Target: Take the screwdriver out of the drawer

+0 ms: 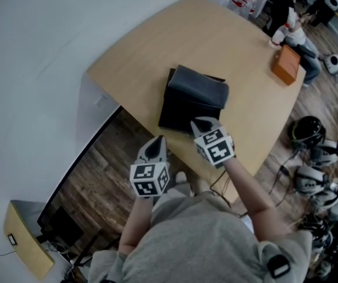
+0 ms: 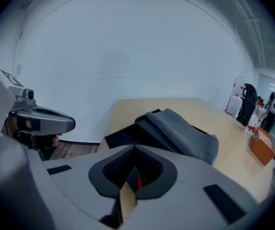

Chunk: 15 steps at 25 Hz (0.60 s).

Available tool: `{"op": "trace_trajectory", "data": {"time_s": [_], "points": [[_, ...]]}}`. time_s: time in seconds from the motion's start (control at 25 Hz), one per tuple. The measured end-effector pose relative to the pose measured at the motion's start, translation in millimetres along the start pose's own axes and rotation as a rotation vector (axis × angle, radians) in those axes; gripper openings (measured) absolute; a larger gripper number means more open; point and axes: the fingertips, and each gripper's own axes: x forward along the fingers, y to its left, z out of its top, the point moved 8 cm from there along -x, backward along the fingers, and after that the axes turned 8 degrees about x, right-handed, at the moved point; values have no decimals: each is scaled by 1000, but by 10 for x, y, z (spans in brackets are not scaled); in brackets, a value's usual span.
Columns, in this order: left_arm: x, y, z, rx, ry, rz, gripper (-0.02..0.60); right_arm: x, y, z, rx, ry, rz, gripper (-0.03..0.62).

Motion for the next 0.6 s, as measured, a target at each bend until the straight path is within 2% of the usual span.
{"op": "trace_trajectory", "data": {"time_s": [0.28, 0.4, 0.52, 0.6], "points": [[61, 77, -68, -21, 26, 1, 2, 342, -127, -115, -24, 180, 16, 0], [74, 79, -86, -23, 36, -1, 2, 457, -106, -81, -41, 241, 57, 3], [85, 77, -108, -26, 42, -4, 2, 575, -90, -84, -67, 323, 90, 98], [95, 86, -120, -26, 45, -2, 2, 653, -102, -127, -74, 382, 88, 112]]}}
